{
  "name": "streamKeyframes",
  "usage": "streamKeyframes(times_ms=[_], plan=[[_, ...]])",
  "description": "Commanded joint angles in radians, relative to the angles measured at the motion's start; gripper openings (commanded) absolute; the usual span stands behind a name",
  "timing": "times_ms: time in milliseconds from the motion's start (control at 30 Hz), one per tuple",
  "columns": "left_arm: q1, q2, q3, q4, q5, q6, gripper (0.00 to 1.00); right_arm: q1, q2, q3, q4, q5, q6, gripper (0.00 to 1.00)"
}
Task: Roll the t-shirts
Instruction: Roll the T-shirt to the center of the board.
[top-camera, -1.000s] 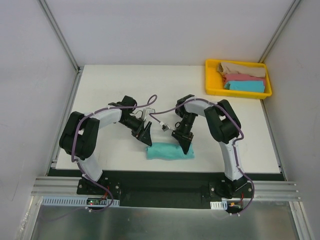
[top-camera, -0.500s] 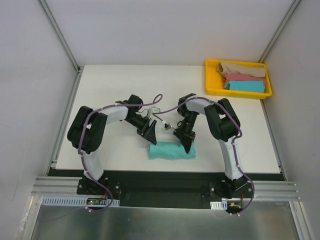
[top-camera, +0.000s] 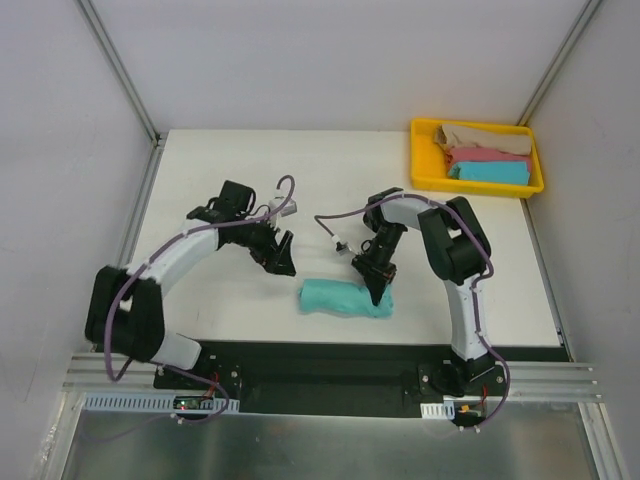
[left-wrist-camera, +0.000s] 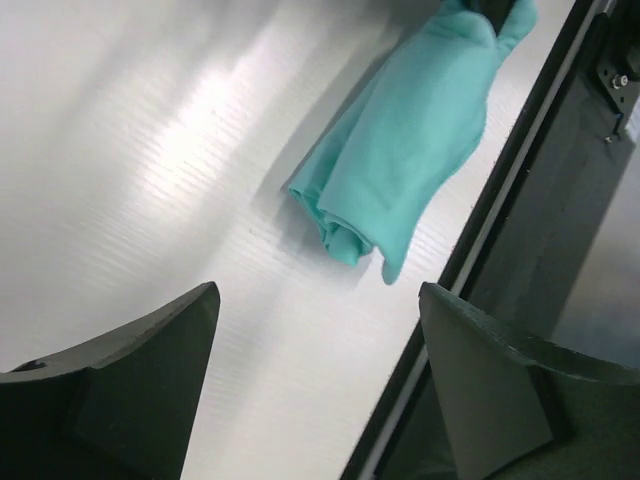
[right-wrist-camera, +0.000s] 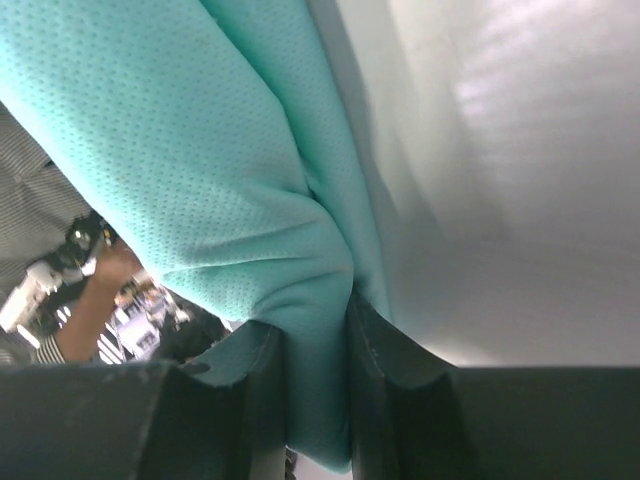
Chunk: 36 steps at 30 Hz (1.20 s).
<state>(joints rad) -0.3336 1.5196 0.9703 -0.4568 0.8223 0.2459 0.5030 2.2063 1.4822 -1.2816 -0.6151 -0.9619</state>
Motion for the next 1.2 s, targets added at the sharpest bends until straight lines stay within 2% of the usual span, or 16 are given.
streamKeyframes(times_ms=[0,67,133,200,300,633,733,767,833,867,900,967,1000,1033,1100,1167], plan=[[-0.059,-0.229,-0.082,-0.011,-0.104,0.19,0.82,-0.035,-0.077,-0.066,0.238,0.058,0.046,0.02],[-0.077,-0.227,-0.103,-0.011,-0.106,0.165,0.83,-0.034,-0.091,-0.071,0.255,0.081,0.055,0.02],[-0.093,-0.17,-0.105,-0.005,-0.1,0.048,0.84,-0.037,-0.088,-0.057,0.255,0.092,0.061,0.02],[-0.093,-0.11,-0.12,0.056,-0.088,-0.113,0.84,-0.037,-0.086,-0.062,0.263,0.098,0.063,0.02],[-0.103,-0.072,-0.151,0.197,-0.068,-0.244,0.86,-0.037,-0.083,-0.071,0.274,0.103,0.08,0.02],[-0.134,0.137,-0.098,0.317,0.0,-0.339,0.86,-0.031,-0.083,-0.076,0.297,0.112,0.101,0.02],[-0.151,0.192,-0.082,0.348,0.015,-0.359,0.78,-0.029,-0.085,-0.077,0.301,0.115,0.106,0.03],[-0.151,0.22,-0.081,0.357,0.052,-0.362,0.65,-0.029,-0.085,-0.077,0.303,0.117,0.109,0.02],[-0.15,0.24,-0.073,0.374,0.106,-0.359,0.52,-0.029,-0.085,-0.079,0.306,0.117,0.111,0.03],[-0.151,0.263,-0.068,0.382,0.167,-0.358,0.38,-0.029,-0.085,-0.077,0.307,0.117,0.114,0.09],[-0.151,0.27,-0.07,0.385,0.191,-0.349,0.32,-0.03,-0.086,-0.077,0.309,0.118,0.115,0.15],[-0.151,0.289,-0.07,0.386,0.245,-0.317,0.21,-0.047,-0.097,-0.076,0.318,0.112,0.126,0.4],[-0.15,0.294,-0.073,0.389,0.254,-0.306,0.1,-0.056,-0.1,-0.071,0.314,0.107,0.129,0.5],[-0.148,0.295,-0.074,0.385,0.262,-0.297,0.08,-0.066,-0.118,-0.051,0.303,0.094,0.132,0.71],[-0.147,0.294,-0.078,0.382,0.284,-0.269,0.06,-0.11,-0.146,-0.028,0.285,0.048,0.109,0.91],[-0.145,0.294,-0.074,0.376,0.301,-0.255,0.05,-0.161,-0.19,0.004,0.266,-0.05,0.08,0.96]])
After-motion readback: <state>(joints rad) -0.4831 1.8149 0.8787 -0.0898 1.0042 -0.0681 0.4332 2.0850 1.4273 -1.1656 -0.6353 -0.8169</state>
